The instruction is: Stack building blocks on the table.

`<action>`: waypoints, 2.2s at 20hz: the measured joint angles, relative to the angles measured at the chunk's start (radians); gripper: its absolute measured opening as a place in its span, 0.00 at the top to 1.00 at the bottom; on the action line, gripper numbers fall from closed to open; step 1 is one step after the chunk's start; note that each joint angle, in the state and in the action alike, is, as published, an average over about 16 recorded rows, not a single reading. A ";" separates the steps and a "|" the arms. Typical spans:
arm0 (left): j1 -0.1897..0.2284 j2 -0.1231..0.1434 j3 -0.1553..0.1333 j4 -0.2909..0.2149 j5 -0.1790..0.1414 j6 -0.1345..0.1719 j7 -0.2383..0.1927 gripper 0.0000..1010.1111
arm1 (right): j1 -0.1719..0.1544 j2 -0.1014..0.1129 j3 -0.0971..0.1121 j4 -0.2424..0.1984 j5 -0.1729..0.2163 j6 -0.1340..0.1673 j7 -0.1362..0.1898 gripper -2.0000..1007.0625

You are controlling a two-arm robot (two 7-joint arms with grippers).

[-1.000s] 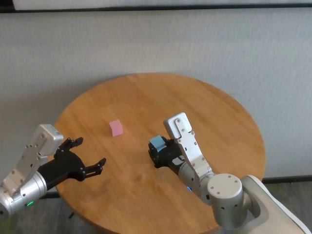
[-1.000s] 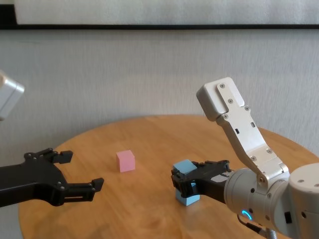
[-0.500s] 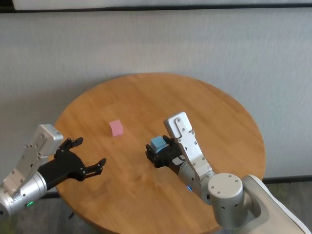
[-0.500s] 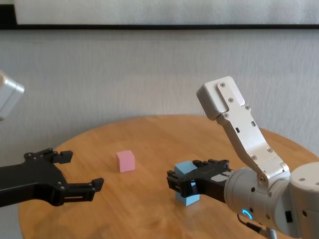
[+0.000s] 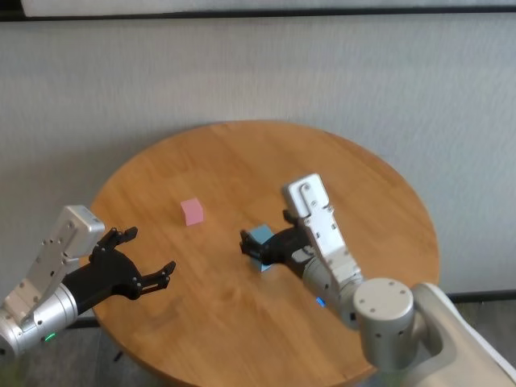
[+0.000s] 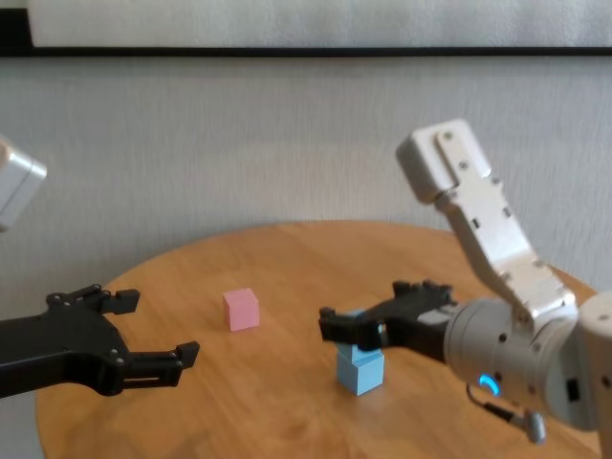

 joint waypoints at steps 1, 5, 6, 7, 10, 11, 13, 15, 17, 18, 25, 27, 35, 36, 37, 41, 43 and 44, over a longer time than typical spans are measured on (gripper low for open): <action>0.000 0.000 0.000 0.000 0.000 0.000 0.000 0.01 | -0.001 0.003 0.008 -0.010 0.002 0.001 0.001 0.11; 0.000 0.000 0.000 0.000 0.000 0.000 0.000 0.01 | -0.007 0.023 0.047 -0.052 0.013 0.007 0.011 0.04; 0.000 0.000 0.000 0.000 0.000 0.000 0.000 0.01 | -0.008 0.030 0.057 -0.063 0.017 0.009 0.014 0.03; 0.000 0.000 0.000 0.000 0.000 0.000 0.000 0.01 | -0.009 0.037 0.068 -0.073 0.021 0.011 0.018 0.02; 0.000 0.000 0.000 0.000 0.000 0.000 0.000 0.01 | -0.010 0.065 0.097 -0.097 0.034 0.013 0.037 0.00; 0.000 0.000 0.000 0.000 0.000 0.000 0.000 0.01 | -0.011 0.075 0.105 -0.103 0.038 0.013 0.043 0.00; 0.000 0.000 0.000 0.000 0.000 0.000 0.000 0.01 | -0.011 0.094 0.118 -0.113 0.045 0.014 0.054 0.00; 0.000 -0.001 0.000 0.000 0.000 0.000 0.002 0.01 | -0.011 0.110 0.129 -0.119 0.051 0.014 0.065 0.00; 0.000 -0.004 -0.001 0.000 -0.001 0.003 0.006 0.01 | -0.011 0.124 0.137 -0.123 0.056 0.013 0.075 0.00; 0.000 -0.007 -0.002 0.000 0.000 0.006 0.008 0.01 | -0.011 0.130 0.140 -0.123 0.058 0.013 0.079 0.00; -0.025 -0.046 0.009 0.024 0.011 0.040 0.019 0.01 | -0.009 0.146 0.142 -0.122 0.064 0.009 0.091 0.00; -0.041 -0.062 0.015 0.041 0.016 0.051 0.020 0.01 | -0.009 0.144 0.142 -0.122 0.064 0.010 0.088 0.00; -0.140 -0.127 0.040 0.161 0.033 0.082 0.003 0.01 | -0.010 0.136 0.142 -0.121 0.062 0.014 0.081 0.00; -0.154 -0.133 0.041 0.180 0.034 0.081 0.000 0.01 | -0.010 0.136 0.142 -0.121 0.062 0.014 0.081 0.00; -0.167 -0.139 0.042 0.199 0.034 0.079 -0.003 0.01 | -0.010 0.135 0.142 -0.121 0.062 0.015 0.080 0.00; -0.217 -0.157 0.040 0.273 0.030 0.063 -0.016 0.01 | -0.010 0.133 0.142 -0.120 0.061 0.015 0.078 0.00; -0.239 -0.165 0.038 0.309 0.026 0.052 -0.022 0.01 | -0.010 0.133 0.142 -0.120 0.061 0.016 0.078 0.00; -0.248 -0.169 0.037 0.326 0.024 0.046 -0.025 0.01 | -0.010 0.133 0.142 -0.120 0.061 0.016 0.078 0.00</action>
